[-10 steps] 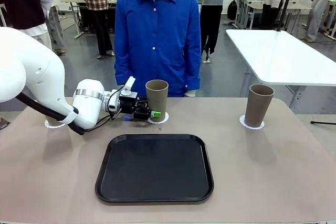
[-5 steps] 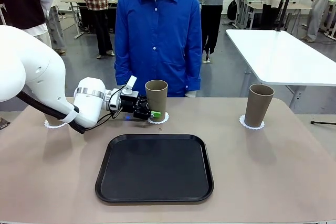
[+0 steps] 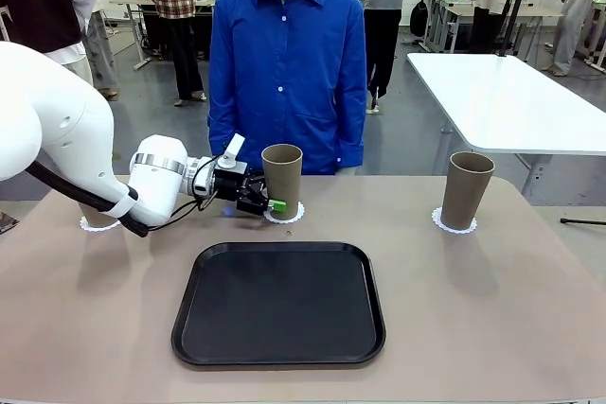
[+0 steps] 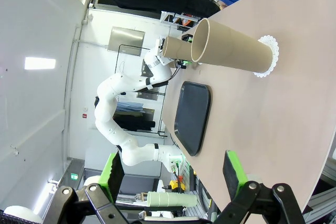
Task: Place coasters on the table and set cups on them.
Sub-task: Take one Reusable plastic cup from the Flat Tray and place it on a coaster set by the human.
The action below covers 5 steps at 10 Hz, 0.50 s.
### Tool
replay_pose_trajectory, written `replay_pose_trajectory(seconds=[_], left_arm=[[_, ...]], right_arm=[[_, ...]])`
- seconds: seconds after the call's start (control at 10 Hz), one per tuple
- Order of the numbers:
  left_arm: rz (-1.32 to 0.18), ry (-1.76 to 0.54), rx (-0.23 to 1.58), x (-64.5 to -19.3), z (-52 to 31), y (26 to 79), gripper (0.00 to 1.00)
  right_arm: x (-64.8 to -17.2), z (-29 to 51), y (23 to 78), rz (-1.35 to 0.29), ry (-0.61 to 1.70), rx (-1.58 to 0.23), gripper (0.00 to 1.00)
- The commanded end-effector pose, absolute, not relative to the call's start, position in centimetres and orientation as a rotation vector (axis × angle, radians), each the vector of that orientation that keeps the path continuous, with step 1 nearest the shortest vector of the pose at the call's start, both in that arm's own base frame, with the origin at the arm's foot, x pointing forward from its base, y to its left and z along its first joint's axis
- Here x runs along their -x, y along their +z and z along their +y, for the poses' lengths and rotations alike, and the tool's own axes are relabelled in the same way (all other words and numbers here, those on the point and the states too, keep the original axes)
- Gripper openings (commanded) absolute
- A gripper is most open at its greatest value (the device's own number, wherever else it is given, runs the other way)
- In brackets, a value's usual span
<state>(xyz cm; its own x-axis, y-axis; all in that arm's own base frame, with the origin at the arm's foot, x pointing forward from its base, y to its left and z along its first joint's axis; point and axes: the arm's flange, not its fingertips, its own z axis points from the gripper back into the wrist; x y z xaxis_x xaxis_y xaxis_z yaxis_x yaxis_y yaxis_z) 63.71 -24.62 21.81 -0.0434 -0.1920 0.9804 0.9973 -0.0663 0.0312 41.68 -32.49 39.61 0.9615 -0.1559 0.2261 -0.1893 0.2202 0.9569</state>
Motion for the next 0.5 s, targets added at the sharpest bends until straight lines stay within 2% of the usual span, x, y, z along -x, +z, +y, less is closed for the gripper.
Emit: replay_pose_trajectory(seconds=[0.0, 0.4], left_arm=[[-1.045, -1.395, 1.060, -63.5, -24.4, 22.0, 1.00], [-1.041, -1.409, 1.019, -63.5, -23.2, 22.5, 1.00]], right_arm=[[-41.6, -32.3, 39.6, -0.300, 0.019, -1.351, 1.00], [-41.6, -32.3, 39.6, -0.300, 0.019, -1.351, 1.00]])
